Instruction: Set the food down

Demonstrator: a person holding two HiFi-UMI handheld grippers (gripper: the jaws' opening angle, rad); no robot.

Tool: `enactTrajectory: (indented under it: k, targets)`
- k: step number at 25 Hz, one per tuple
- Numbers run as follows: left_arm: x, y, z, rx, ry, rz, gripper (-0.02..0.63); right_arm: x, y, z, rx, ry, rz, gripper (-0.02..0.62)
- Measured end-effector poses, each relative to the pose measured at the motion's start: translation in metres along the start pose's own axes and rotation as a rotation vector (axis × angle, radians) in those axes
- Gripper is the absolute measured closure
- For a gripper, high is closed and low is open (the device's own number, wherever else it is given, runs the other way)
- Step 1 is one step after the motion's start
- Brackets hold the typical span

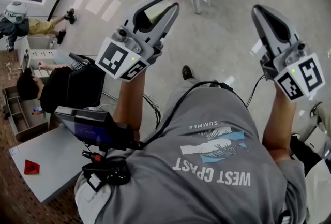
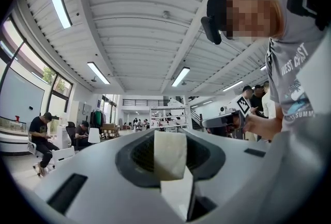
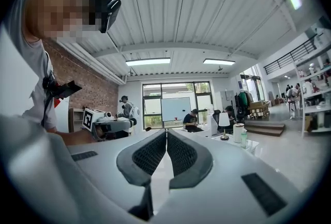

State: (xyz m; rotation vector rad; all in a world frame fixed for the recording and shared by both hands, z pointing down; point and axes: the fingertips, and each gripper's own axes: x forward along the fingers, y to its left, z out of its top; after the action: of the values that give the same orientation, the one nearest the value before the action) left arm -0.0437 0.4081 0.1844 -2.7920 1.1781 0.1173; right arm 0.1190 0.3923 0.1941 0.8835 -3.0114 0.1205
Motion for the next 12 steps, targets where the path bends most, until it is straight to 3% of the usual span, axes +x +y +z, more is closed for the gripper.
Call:
enactTrajectory:
  k: [3,12]
  targets:
    - [0.003,0.008,0.000,-0.001,-0.009,-0.026,0.505,0.005,0.000,-0.001,-0.006,0.002,-0.025,0.588]
    - [0.009,0.093,-0.004,-0.008,-0.026,-0.110,0.505,0.083,-0.016,0.008,-0.017,-0.006,-0.112,0.588]
